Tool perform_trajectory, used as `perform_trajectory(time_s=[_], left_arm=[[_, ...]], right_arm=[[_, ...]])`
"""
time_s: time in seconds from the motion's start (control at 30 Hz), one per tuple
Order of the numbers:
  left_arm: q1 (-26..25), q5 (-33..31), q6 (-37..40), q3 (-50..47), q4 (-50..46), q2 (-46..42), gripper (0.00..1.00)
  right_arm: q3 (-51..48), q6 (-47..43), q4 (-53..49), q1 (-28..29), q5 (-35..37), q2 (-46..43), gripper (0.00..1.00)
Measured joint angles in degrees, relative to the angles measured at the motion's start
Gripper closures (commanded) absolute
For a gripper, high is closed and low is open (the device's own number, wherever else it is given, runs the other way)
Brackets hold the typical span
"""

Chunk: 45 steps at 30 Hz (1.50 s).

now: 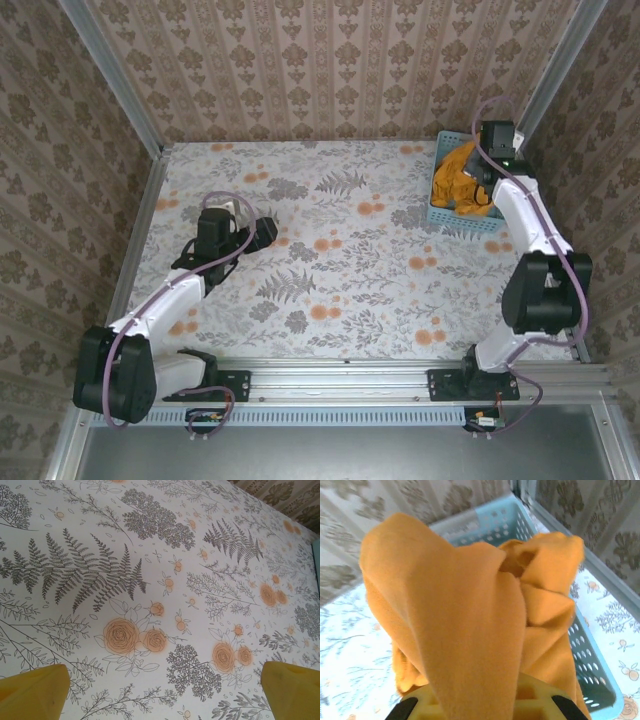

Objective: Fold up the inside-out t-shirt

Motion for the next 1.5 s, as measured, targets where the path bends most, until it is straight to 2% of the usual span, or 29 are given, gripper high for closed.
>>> perform_trajectory(time_s=[0.17, 0.37, 0.47, 0.7, 0.83, 0.93, 1.03, 1.2, 1.27, 1.4, 1.5], left_arm=[[-0.3, 0.2, 0.0, 0.2, -0.5, 0.0, 0.0], [-0.7, 0.5, 0.0, 1.1, -1.4, -0.2, 0.0], [-0.7, 0.4, 0.1, 1.1, -1.7, -0.9, 0.0], [-0.8, 0.3, 0.5, 1.1, -1.7, -3.0, 0.0], [-1.1, 0.1, 0.9, 1.1, -1.7, -4.8, 0.0], [-1.0, -0.8, 1.1, 1.1, -1.7, -6.3, 0.0], [-1.0, -2.1, 1.3, 1.1, -2.1, -8.5, 0.0], [-1.0, -4.2, 1.4, 0.5, -4.2, -11.6, 0.0], [-1.0, -4.8, 1.3, 0.2, -5.3, -11.8, 0.0], [-1.0, -5.2, 1.3, -0.7, -6.9, -11.1, 0.0], [-1.2, -4.5, 1.3, -0.9, -7.8, -9.1, 0.01]], right_arm=[[-2.0, -3.7, 1.7, 4.9, 2.9, -8.6, 1.0], [-1.4, -9.4, 3.3, 14.5, 5.5, -19.3, 1.0], [1.4, -12.6, 3.4, 20.2, 5.9, -21.8, 1.0], [10.1, -21.5, 3.6, 38.9, 6.8, -23.8, 1.0], [15.3, -26.5, 3.5, 47.1, 8.5, -22.7, 1.0], [18.7, -27.0, 3.4, 48.3, 8.5, -20.6, 1.0], [17.5, -25.4, 3.5, 48.3, 8.2, -18.6, 0.97], [4.9, -17.4, 3.6, 48.2, 6.0, -14.6, 0.95], [-0.7, -13.2, 3.4, 47.6, 4.5, -12.0, 0.88], [-13.8, -4.3, 3.3, 43.8, 0.4, -8.1, 0.5], [-20.5, 0.4, 1.9, 39.5, -0.7, -8.2, 0.4]])
